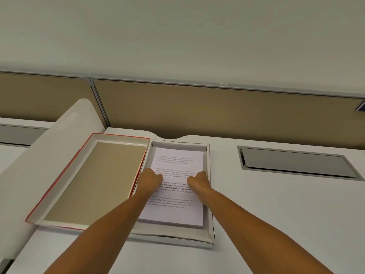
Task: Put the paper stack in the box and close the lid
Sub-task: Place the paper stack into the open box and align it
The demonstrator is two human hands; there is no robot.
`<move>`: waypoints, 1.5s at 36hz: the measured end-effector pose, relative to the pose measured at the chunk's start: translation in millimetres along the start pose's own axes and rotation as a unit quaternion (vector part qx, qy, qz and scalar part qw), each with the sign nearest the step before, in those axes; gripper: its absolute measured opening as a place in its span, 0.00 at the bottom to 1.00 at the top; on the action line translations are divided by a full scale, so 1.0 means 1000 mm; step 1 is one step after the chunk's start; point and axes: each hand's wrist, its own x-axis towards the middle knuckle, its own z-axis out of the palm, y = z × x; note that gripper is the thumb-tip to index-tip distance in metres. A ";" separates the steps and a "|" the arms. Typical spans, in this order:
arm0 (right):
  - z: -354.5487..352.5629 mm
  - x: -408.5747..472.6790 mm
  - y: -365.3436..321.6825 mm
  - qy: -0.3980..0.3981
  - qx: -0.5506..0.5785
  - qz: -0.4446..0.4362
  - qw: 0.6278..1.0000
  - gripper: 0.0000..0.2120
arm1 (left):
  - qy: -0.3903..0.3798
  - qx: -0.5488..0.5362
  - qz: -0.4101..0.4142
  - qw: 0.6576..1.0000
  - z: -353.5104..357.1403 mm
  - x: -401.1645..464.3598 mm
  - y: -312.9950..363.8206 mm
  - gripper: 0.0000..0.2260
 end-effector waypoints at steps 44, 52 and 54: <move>0.030 -0.057 0.056 0.078 -0.113 -0.158 0.978 0.38 | 0.190 -0.071 0.094 0.975 -0.053 -0.055 -0.049 0.09; 0.047 -0.070 0.059 0.044 -0.155 -0.216 0.963 0.38 | 0.269 -0.147 0.007 0.952 -0.067 -0.089 -0.085 0.13; 0.053 -0.075 0.059 0.033 -0.149 -0.230 0.961 0.37 | 0.285 -0.158 -0.013 0.945 -0.067 -0.094 -0.095 0.14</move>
